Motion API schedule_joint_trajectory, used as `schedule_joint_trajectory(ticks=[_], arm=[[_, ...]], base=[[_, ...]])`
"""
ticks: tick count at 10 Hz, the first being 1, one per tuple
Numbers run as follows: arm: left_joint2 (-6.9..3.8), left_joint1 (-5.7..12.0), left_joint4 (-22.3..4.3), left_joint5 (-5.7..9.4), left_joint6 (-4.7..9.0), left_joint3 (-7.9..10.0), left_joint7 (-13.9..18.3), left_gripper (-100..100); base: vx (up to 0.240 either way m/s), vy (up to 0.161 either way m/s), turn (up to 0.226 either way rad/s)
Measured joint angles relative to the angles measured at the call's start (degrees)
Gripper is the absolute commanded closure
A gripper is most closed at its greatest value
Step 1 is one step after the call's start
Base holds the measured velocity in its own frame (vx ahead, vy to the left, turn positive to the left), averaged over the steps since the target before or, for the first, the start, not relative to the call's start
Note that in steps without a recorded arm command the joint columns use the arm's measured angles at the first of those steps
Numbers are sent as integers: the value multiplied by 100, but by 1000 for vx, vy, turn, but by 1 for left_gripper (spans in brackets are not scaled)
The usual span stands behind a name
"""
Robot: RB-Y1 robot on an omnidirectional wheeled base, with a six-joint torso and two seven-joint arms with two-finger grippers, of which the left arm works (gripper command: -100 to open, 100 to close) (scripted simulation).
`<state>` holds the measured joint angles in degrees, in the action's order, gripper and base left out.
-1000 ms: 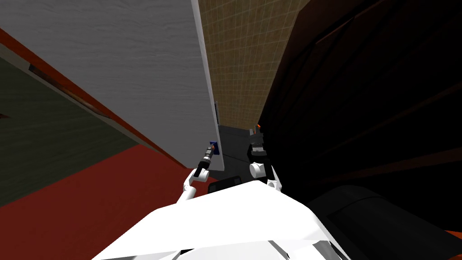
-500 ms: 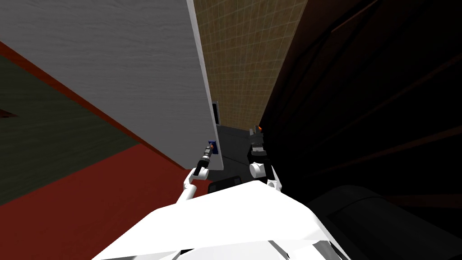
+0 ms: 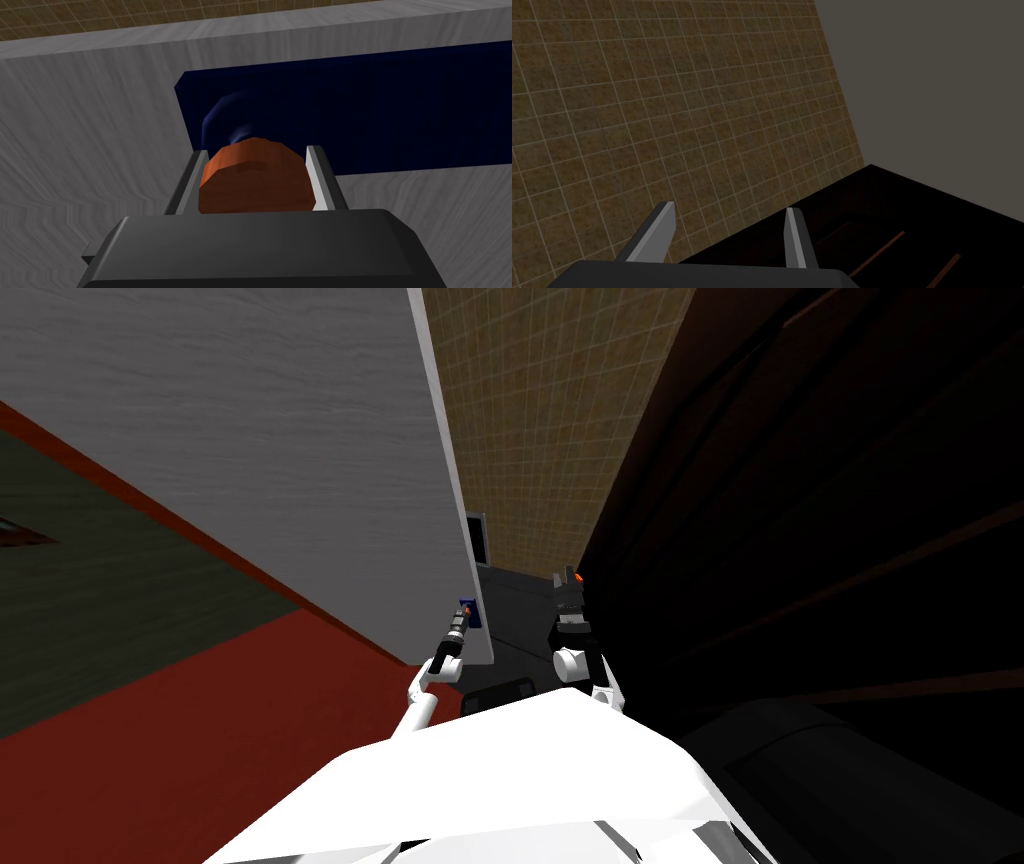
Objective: Push the door open
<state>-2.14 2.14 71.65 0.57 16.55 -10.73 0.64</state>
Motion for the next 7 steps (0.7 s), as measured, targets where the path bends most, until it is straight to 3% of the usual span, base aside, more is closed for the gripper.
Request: schedule_joint_trajectory(ticks=[7], arm=[[277, 228, -298, -2, 3, 547, -182, 100]], base=[[127, -127, 71]])
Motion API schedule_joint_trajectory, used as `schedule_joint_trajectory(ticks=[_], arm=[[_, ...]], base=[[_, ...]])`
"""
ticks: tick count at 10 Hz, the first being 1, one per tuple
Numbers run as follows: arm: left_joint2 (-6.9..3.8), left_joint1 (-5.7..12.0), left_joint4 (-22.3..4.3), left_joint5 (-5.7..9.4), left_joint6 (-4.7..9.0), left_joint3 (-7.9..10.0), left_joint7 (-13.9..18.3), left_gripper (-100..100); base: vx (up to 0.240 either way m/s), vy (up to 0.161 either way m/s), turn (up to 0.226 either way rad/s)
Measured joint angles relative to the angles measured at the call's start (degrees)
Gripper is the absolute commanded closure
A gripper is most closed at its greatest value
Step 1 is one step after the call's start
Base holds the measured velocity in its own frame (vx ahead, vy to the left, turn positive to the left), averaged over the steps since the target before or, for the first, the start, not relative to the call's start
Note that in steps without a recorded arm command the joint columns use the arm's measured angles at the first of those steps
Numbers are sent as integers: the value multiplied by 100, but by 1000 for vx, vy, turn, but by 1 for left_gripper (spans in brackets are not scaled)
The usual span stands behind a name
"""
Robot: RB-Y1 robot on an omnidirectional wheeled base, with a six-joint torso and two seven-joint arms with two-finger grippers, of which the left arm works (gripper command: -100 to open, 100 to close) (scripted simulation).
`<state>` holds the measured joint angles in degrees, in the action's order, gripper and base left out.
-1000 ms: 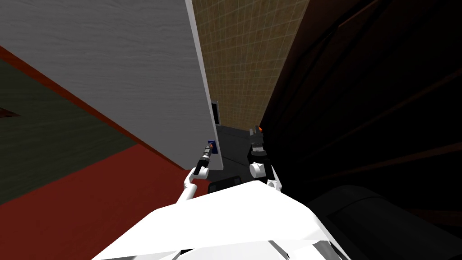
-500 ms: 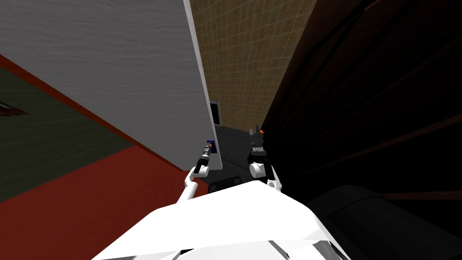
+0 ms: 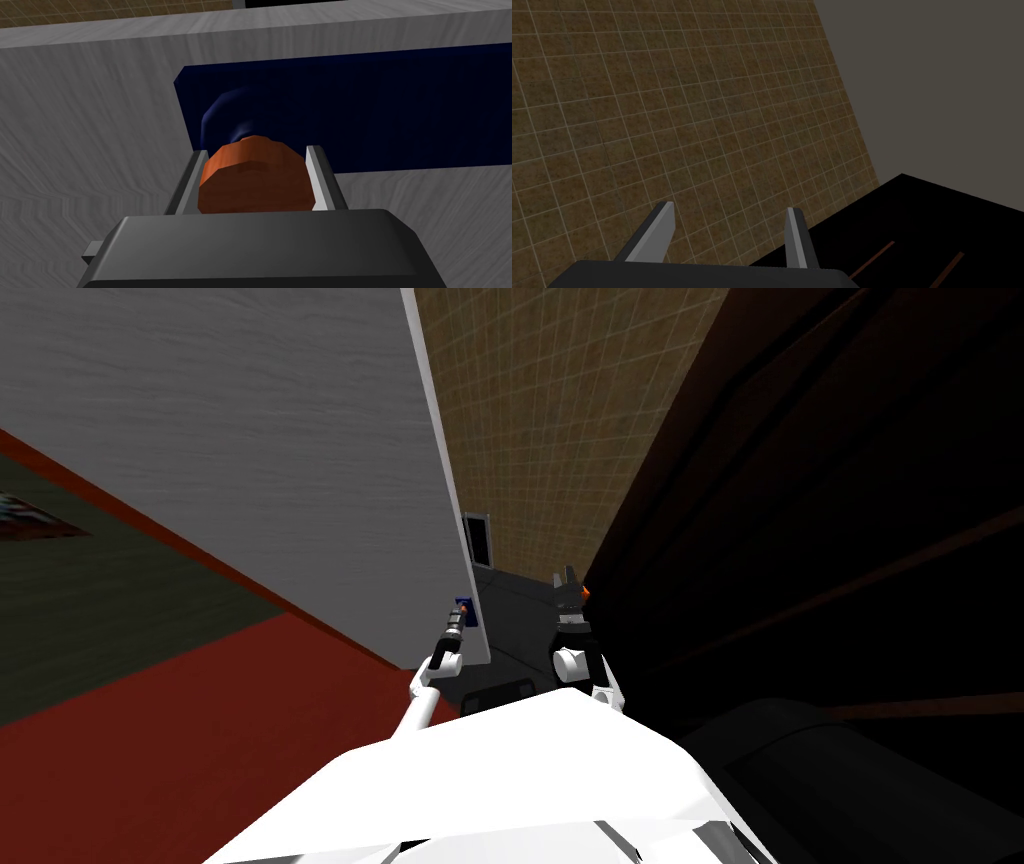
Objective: Push the door open
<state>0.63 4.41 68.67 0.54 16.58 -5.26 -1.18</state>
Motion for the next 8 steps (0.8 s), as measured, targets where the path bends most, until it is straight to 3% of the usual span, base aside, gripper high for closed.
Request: schedule_joint_trajectory(ticks=[2, 8], arm=[[29, 42, -12, 6, 19, 89, -21, 100], [-159, -198, 194, 460, 1, -620, -508, 100]], base=[[97, -32, 121], [176, -49, 252]])
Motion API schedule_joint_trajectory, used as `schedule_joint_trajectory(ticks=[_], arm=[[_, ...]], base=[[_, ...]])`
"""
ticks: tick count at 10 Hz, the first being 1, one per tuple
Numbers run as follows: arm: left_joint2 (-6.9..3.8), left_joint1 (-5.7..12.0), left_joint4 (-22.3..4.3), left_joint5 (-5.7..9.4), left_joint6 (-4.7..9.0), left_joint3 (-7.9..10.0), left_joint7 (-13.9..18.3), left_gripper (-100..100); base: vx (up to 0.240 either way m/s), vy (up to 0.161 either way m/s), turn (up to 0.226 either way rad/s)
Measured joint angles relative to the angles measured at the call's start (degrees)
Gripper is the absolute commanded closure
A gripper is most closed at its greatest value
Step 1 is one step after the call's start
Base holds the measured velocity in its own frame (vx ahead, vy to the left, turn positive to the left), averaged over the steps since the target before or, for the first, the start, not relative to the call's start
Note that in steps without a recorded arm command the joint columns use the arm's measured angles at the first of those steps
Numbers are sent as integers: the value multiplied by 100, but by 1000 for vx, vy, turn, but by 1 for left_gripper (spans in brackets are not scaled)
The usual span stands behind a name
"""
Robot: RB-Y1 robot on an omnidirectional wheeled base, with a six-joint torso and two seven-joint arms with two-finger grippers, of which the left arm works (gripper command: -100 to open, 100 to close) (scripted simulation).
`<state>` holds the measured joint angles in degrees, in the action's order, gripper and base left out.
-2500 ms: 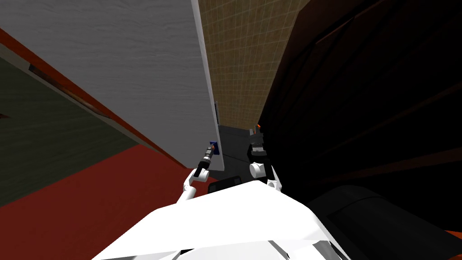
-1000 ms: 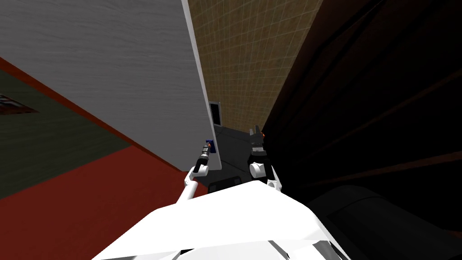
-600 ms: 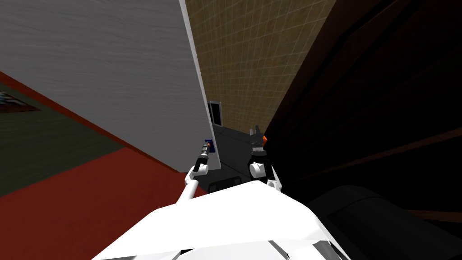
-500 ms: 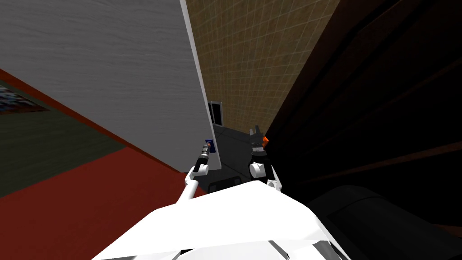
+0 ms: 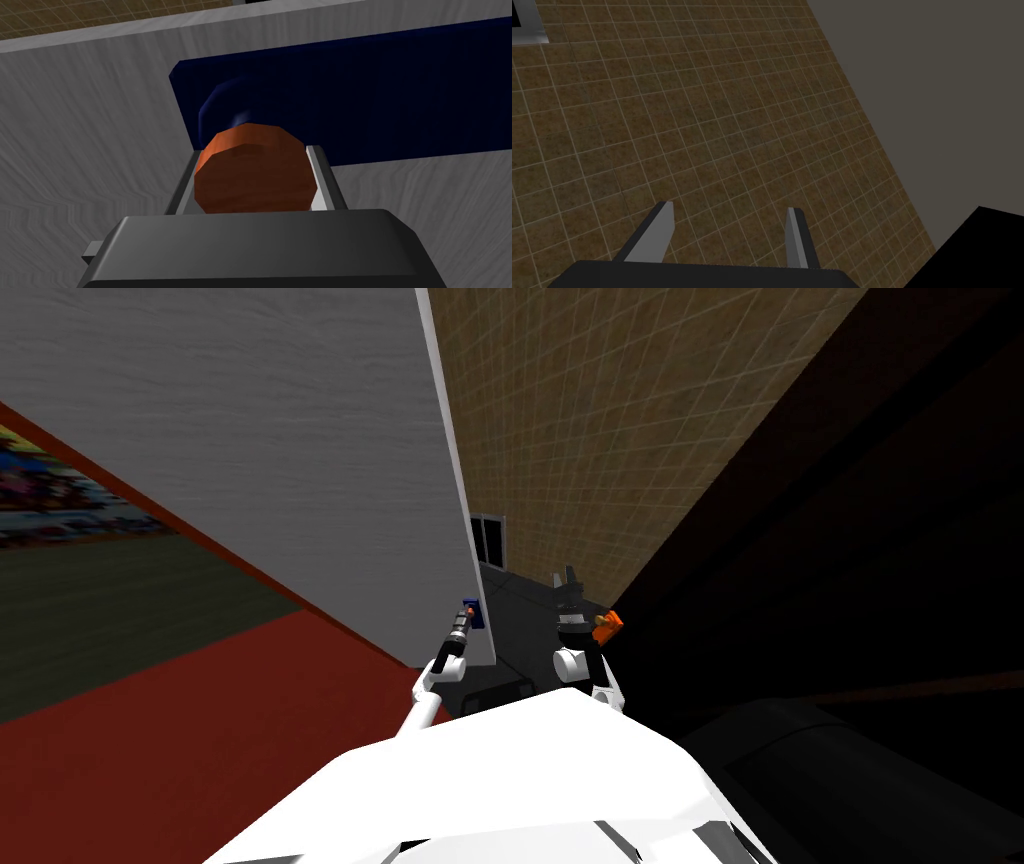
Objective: Push the door open
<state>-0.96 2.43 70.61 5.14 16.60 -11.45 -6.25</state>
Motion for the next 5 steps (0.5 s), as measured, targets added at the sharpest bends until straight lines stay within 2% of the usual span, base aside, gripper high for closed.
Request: schedule_joint_trajectory(ticks=[2, 3, 5], arm=[[-58, -92, 126, 192, 5, -202, -198, 100], [-46, -141, 165, 294, -2, -318, -328, -100], [-135, -222, 245, 294, -11, -405, -367, -100]], base=[[183, -45, 354], [-41, 59, 88], [-155, 116, -21]])
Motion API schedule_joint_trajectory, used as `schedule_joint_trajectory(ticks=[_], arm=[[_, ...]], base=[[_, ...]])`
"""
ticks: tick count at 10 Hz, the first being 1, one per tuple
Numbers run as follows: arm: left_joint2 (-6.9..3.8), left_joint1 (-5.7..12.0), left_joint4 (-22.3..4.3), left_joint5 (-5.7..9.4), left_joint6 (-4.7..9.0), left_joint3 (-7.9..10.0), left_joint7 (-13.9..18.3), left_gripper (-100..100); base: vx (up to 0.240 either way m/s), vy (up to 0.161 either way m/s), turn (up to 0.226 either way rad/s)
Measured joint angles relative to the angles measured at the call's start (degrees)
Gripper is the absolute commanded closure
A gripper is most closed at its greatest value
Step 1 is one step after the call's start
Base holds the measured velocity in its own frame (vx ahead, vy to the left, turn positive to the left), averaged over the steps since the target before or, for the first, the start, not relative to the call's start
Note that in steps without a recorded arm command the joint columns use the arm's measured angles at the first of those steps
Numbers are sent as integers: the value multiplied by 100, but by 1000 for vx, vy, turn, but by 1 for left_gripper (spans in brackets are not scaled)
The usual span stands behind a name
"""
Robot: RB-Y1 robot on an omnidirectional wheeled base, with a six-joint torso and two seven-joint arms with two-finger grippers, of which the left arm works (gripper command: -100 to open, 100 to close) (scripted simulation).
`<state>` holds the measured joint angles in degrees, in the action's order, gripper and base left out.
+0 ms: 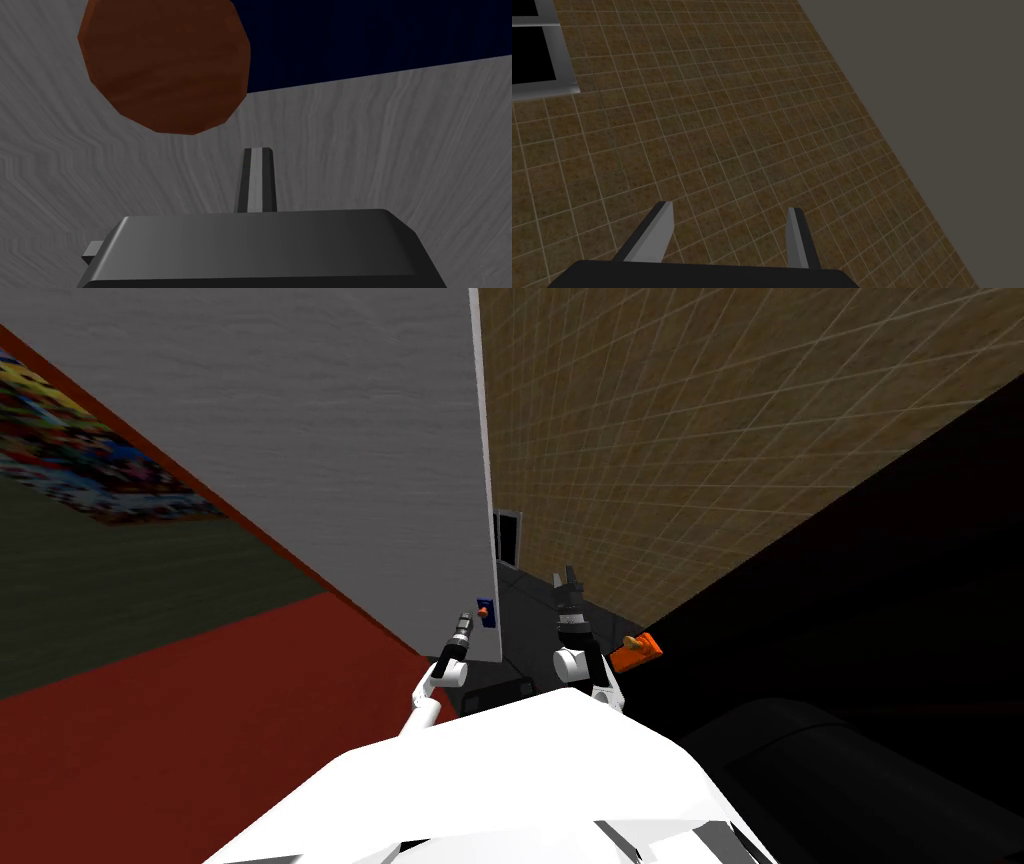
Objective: Push the door open
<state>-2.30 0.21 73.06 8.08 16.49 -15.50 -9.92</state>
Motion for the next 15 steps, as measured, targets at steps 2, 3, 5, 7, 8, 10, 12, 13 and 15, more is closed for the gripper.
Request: schedule_joint_trajectory(ticks=[2, 3, 5, 7, 8, 10, 12, 13, 15], arm=[[-2, -58, 52, -4, -10, -74, -12, -100], [49, -79, 46, -8, 3, -116, -31, -100], [185, -212, 222, -4, -44, -226, -50, -100], [382, -267, 268, -15, -62, -283, -87, -100], [393, -268, 265, -15, -59, -287, -91, -100], [183, -271, 235, -21, -16, -277, -92, -100], [98, -225, 187, -30, 4, -242, -106, -100], [101, -204, 163, -33, 14, -225, -111, -100], [203, -177, 129, -40, 38, -197, -119, -100]], base=[[-205, 101, 14], [-218, 75, 19], [-220, 32, 9], [-112, -41, 6], [93, 8, -17], [216, 1, -18], [230, -39, -17], [219, -115, -17], [134, -148, -16]])
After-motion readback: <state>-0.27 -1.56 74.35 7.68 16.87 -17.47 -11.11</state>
